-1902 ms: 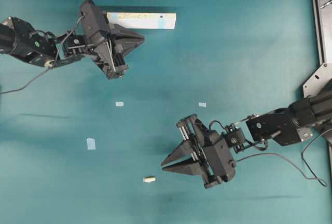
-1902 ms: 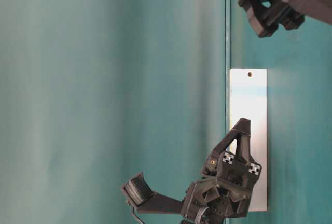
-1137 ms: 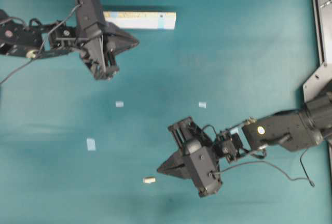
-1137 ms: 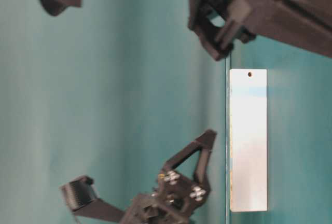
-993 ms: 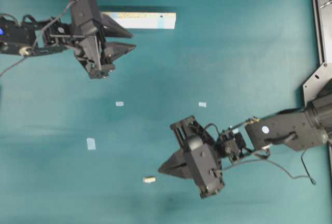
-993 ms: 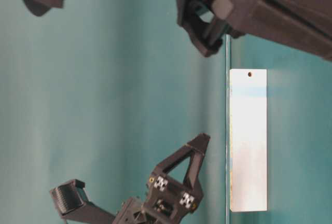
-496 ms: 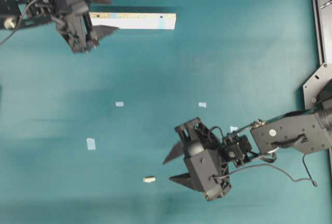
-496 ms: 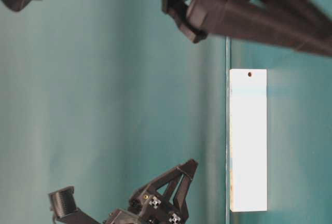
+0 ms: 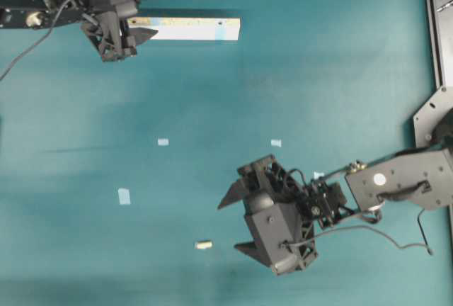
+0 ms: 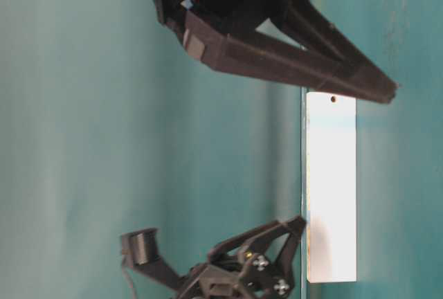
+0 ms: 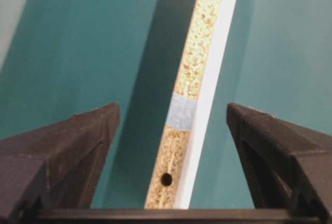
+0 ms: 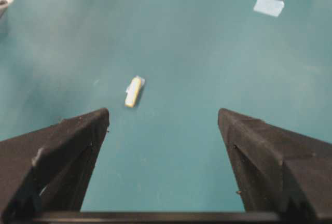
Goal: Move the wooden board into place and insert the rod into its hole.
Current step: 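Move the left gripper down over the end of the white board, then close the left gripper on the board's end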
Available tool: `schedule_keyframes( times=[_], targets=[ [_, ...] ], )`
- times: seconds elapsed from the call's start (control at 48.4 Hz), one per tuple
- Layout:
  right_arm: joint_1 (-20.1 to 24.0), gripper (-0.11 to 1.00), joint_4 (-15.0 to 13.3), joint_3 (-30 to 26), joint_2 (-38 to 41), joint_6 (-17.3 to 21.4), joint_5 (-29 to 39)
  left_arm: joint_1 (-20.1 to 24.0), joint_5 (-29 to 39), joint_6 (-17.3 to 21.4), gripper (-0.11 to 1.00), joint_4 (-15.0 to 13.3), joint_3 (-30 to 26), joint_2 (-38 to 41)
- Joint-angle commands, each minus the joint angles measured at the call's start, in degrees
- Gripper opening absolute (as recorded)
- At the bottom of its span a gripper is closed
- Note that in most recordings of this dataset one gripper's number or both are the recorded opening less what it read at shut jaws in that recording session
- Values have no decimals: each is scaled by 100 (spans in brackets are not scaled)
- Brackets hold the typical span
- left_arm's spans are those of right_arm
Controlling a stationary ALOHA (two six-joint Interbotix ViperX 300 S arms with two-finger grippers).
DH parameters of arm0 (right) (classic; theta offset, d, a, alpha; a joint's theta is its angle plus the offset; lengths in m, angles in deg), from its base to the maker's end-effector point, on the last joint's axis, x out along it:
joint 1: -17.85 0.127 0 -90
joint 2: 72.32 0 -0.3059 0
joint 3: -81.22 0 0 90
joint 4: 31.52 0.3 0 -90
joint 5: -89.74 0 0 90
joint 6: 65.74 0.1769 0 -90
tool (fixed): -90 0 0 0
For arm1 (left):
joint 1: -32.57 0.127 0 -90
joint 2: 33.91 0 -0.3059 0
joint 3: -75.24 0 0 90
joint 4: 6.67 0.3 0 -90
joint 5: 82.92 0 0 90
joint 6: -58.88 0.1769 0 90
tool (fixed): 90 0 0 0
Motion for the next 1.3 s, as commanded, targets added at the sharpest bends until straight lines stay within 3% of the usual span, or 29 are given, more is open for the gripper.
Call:
schedule_keyframes(
  times=[0.0, 0.641, 0.744, 0.91, 1.282],
  targets=[
    [18, 97, -9, -123, -149, 9, 44, 18, -132, 53, 89, 9, -141, 105],
    [18, 97, -18, -193, -158, 9, 79, 18, -1028, 114, 88, 9, -272, 1063],
    [18, 97, -18, -185, -158, 9, 114, 9, -1072, 105, 78, 9, -281, 1090],
    [-9, 97, -18, -185, -149, 9, 176, -26, -1063, 114, 40, 9, -185, 1151],
    [-44, 97, -18, -211, -167, 9, 220, -211, -1055, 97, 40, 9, -123, 1230]
  ],
)
